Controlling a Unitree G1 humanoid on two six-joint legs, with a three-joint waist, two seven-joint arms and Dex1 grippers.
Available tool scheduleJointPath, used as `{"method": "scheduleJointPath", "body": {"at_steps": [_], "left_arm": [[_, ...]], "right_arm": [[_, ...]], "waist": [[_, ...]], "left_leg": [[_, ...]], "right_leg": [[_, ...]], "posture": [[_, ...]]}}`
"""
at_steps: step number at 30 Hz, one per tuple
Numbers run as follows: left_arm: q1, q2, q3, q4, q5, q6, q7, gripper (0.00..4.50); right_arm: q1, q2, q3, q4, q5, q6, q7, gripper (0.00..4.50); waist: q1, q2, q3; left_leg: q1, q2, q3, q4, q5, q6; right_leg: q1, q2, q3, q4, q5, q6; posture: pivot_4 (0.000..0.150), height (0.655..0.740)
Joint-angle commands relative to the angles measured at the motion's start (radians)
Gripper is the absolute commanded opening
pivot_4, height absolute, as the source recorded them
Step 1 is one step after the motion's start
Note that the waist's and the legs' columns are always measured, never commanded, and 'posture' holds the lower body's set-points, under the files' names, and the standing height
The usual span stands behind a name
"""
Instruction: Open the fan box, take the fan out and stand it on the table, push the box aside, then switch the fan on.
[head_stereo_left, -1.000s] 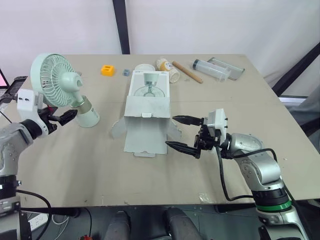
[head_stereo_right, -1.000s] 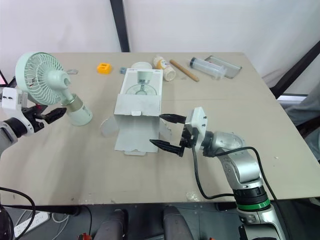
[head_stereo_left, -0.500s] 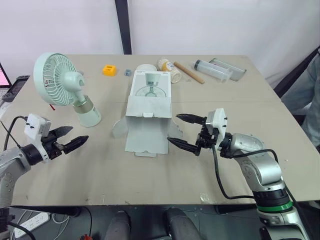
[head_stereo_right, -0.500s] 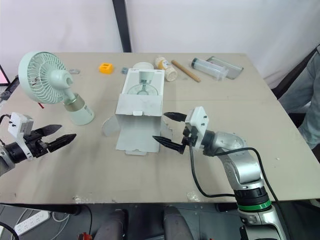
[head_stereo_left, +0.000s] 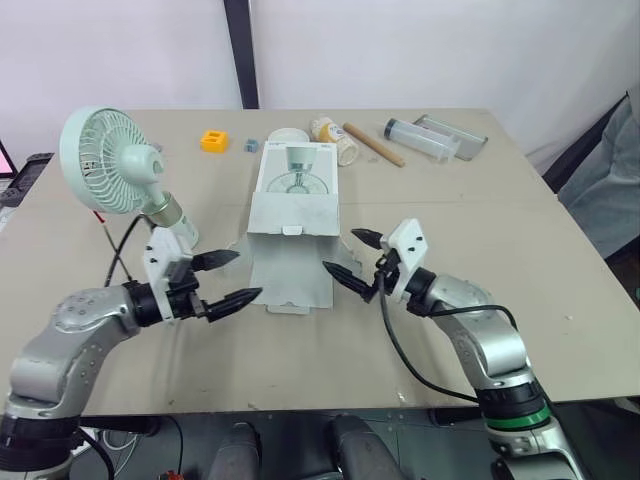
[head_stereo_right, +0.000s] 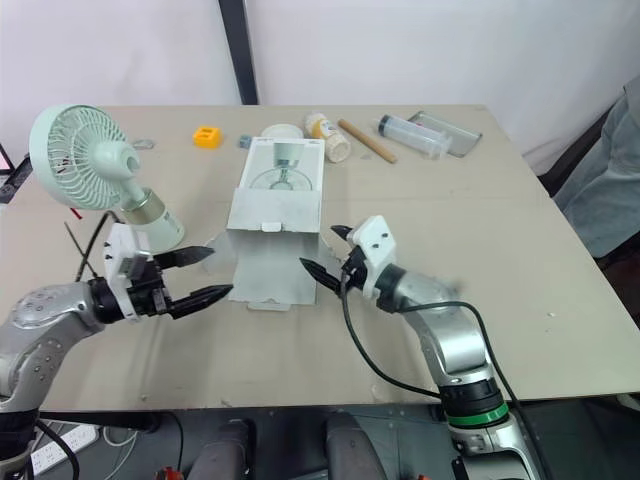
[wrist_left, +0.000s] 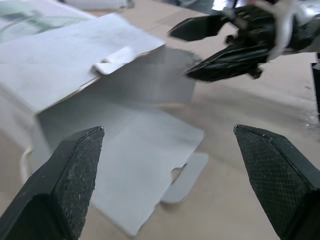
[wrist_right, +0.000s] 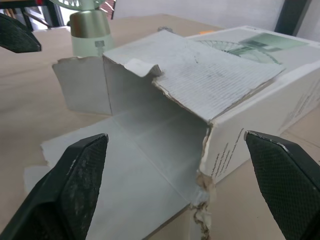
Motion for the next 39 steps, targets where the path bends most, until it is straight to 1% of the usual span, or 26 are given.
{"method": "scheduleJointPath", "body": {"at_steps": [1, 7, 8, 13, 15, 16, 17, 18, 19, 32, 37, 39], "left_arm": [[-0.004, -0.02, -0.055, 0.005, 0.058, -0.093, -0.02, 4.42], [-0.01, -0.044, -0.099, 0.013, 0.086, -0.129, -0.015, 4.42], [-0.012, -0.049, -0.104, 0.014, 0.089, -0.13, -0.012, 4.5], [-0.013, -0.058, -0.118, 0.015, 0.096, -0.139, -0.007, 4.5], [-0.011, -0.062, -0.121, 0.015, 0.095, -0.14, -0.005, 4.5], [-0.01, -0.064, -0.123, 0.015, 0.095, -0.141, -0.004, 4.5], [-0.009, -0.066, -0.125, 0.014, 0.095, -0.141, -0.003, 4.5], [-0.008, -0.068, -0.127, 0.014, 0.096, -0.141, -0.002, 4.5], [-0.008, -0.072, -0.128, 0.014, 0.098, -0.142, -0.002, 4.5], [-0.002, -0.099, -0.153, 0.014, 0.116, -0.158, 0.009, 4.5], [-0.004, -0.102, -0.156, 0.017, 0.119, -0.165, 0.003, 4.5], [-0.007, -0.102, -0.157, 0.026, 0.121, -0.171, -0.001, 4.5]], "right_arm": [[-0.045, 0.058, 0.016, 0.035, -0.066, 0.02, -0.115, 4.5], [-0.065, 0.103, 0.011, 0.097, -0.105, 0.015, -0.176, 4.5], [-0.065, 0.109, 0.007, 0.102, -0.104, 0.015, -0.182, 3.98], [-0.06, 0.119, -0.001, 0.107, -0.116, 0.009, -0.205, 2.49], [-0.057, 0.122, -0.004, 0.105, -0.116, 0.007, -0.207, 1.5], [-0.056, 0.122, -0.005, 0.106, -0.117, 0.006, -0.208, 1.27], [-0.056, 0.122, -0.005, 0.106, -0.118, 0.006, -0.208, 0.83], [-0.056, 0.122, -0.005, 0.107, -0.118, 0.005, -0.209, 0.63], [-0.056, 0.122, -0.007, 0.108, -0.12, 0.005, -0.211, 0.07], [-0.043, 0.113, -0.03, 0.095, -0.122, 0.006, -0.212, 0.07], [0.014, 0.084, -0.059, 0.002, -0.115, 0.034, -0.218, 0.07], [0.076, 0.066, -0.087, -0.088, -0.112, 0.049, -0.227, 0.07]], "waist": [[0.0, 0.0, 0.0], [0.0, 0.0, 0.0], [0.0, 0.0, 0.0], [0.0, 0.0, 0.0], [0.0, 0.0, 0.0], [0.0, 0.0, 0.0], [0.0, 0.0, 0.0], [0.0, 0.0, 0.0], [0.0, 0.0, 0.0], [0.0, 0.0, 0.0], [0.001, 0.0, 0.0], [0.002, 0.0, 0.0]], "left_leg": [[0.0, 0.0, 0.0, 0.0, 0.0, 0.0], [0.0, 0.0, 0.0, 0.0, 0.0, 0.0], [0.0, 0.0, 0.0, 0.0, 0.0, 0.0], [0.0, 0.0, 0.0, 0.0, 0.0, 0.0], [0.0, 0.0, 0.0, 0.0, 0.0, 0.0], [0.0, 0.0, 0.0, 0.0, 0.0, 0.0], [0.0, 0.0, 0.0, 0.0, 0.0, 0.0], [0.0, 0.0, 0.0, 0.0, 0.0, 0.0], [0.0, 0.0, 0.0, 0.0, 0.0, 0.0], [0.0, 0.0, 0.0, 0.0, 0.0, 0.0], [-0.001, 0.0, 0.0, 0.0, 0.0, 0.0], [0.0, 0.0, 0.0, 0.0, 0.0, 0.0]], "right_leg": [[0.0, 0.0, 0.0, 0.0, 0.0, 0.0], [0.0, 0.0, 0.0, 0.0, 0.0, 0.0], [0.0, 0.0, 0.0, 0.0, 0.0, 0.0], [0.0, 0.0, 0.0, 0.0, 0.0, 0.0], [0.0, 0.0, 0.0, 0.0, 0.0, 0.0], [0.0, 0.0, 0.0, 0.0, 0.0, 0.0], [0.0, 0.0, 0.0, 0.0, 0.0, 0.0], [0.0, 0.0, 0.0, 0.0, 0.0, 0.0], [0.0, 0.0, 0.0, 0.0, 0.0, 0.0], [0.0, 0.0, 0.0, 0.0, 0.0, 0.0], [0.0, 0.0, 0.0, 0.0, 0.0, 0.0], [0.0, 0.0, 0.0, 0.0, -0.001, 0.001]], "posture": [[0.15, 0.74], [0.15, 0.74], [0.15, 0.74], [0.15, 0.74], [0.15, 0.74], [0.15, 0.74], [0.15, 0.74], [0.15, 0.74], [0.15, 0.74], [0.15, 0.74], [0.15, 0.74], [0.15, 0.74]]}}
